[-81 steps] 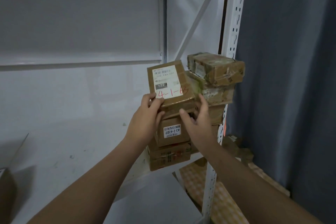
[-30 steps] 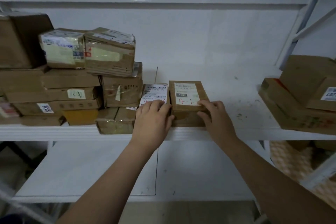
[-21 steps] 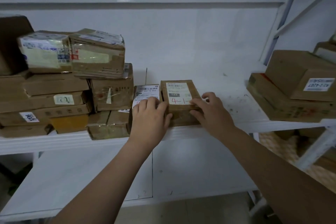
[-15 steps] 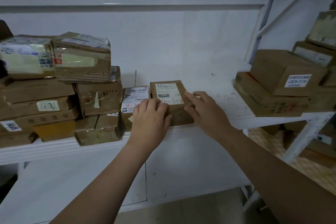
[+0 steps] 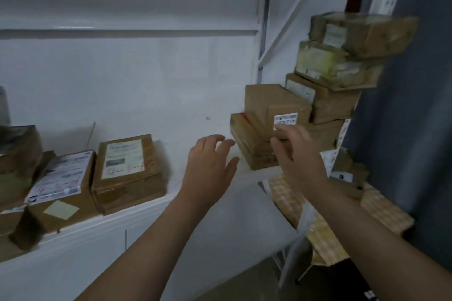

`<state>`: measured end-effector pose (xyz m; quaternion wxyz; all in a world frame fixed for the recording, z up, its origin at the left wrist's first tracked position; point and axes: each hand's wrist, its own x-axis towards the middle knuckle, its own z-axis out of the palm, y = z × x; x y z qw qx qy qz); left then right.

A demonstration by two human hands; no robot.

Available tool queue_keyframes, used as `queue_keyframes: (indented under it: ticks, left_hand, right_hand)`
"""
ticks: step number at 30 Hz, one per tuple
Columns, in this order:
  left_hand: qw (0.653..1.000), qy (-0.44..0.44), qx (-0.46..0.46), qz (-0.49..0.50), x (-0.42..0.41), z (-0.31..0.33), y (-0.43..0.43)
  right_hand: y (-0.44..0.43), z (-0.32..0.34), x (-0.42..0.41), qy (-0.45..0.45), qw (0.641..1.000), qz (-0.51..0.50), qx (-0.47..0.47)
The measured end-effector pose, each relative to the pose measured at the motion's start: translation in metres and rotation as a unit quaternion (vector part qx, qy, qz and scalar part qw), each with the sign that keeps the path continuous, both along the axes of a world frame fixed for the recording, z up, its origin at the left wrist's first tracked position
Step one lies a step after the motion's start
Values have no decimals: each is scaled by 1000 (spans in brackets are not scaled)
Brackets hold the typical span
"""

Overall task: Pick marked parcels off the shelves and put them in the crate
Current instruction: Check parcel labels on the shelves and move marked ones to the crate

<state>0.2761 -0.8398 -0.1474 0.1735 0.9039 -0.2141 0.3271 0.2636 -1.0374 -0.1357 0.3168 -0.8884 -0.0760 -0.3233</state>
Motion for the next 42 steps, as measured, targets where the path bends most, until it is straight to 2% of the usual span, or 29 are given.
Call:
queue_keyframes:
  ticks: [3,7,10,14,19,23,26,29,32,35,36,37,40,42]
  left_hand:
    - [1000,8,-10,-28,14,4,-42]
    - [997,10,-38,-68,37,23,-85]
    - [998,13,-25,-52,58,43,-106]
    - [996,74,33,-28,75,45,-115]
    - [994,34,-80,-62,62,23,-114]
    - [970,61,-221,-84,48,19,-111]
    - [954,57,-277,-102,39,16,-107]
    - [938,82,-319,-108,34,16,-99]
    - [920,121,-354,-115,27,26,-95]
    - [847,207,-451,-189,20,39,-93]
    - [832,212,-471,-202,19,42,-92]
    - [832,206,-476,-197,19,42,-90]
    - [871,188,-441,-109,21,38,-85]
    - [860,201,-461,-88,24,33,-78]
  right_hand:
    - [-42,7,3,26,999,-38,17]
    - [-70,14,17,102,991,-40,70]
    - [-75,18,29,137,984,-28,113]
    - [-78,20,38,161,956,43,242]
    - [-74,4,47,123,945,63,295]
    - [-65,4,44,80,898,125,414]
    - [-57,5,45,61,895,144,418]
    - [-49,8,42,63,875,164,451]
    - [-41,10,35,42,895,177,408]
    - [-29,5,30,2,932,199,302]
    - [-24,3,27,-15,946,193,261]
    - [-21,3,24,-35,956,188,224]
    - [-12,8,15,-47,958,229,164]
    - [-11,10,13,-29,952,262,159]
